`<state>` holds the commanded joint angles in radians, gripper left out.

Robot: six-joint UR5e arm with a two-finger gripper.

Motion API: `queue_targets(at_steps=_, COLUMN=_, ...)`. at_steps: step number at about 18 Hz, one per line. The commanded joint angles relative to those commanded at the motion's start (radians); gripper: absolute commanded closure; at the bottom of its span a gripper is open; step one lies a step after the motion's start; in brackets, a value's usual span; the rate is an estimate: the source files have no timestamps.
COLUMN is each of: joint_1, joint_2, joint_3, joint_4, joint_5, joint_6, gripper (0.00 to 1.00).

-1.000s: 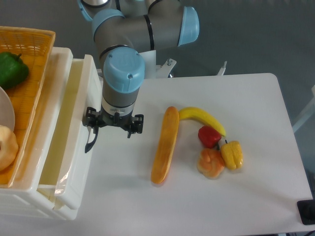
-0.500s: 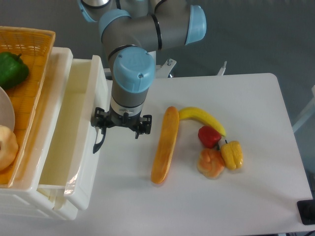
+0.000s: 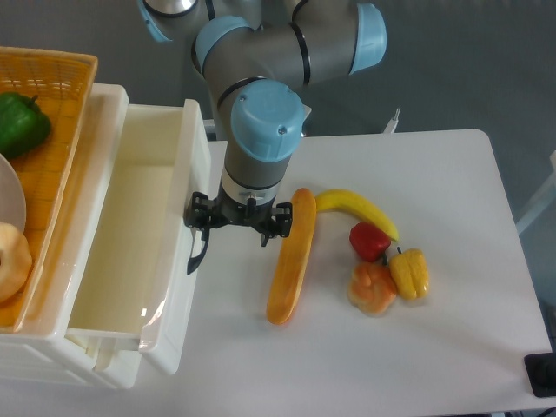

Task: Slide the top white drawer open
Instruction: 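Pull the handle outward, sliding the upper drawer open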

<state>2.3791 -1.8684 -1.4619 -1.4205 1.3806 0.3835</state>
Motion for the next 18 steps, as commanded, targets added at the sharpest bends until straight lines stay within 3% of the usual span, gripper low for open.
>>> queue_targets(at_steps=18, joint_1=0.08, joint_2=0.002, joint_3=0.006, joint_4=-0.002, joint_5=0.0, joint_6=0.092, gripper=0.0)
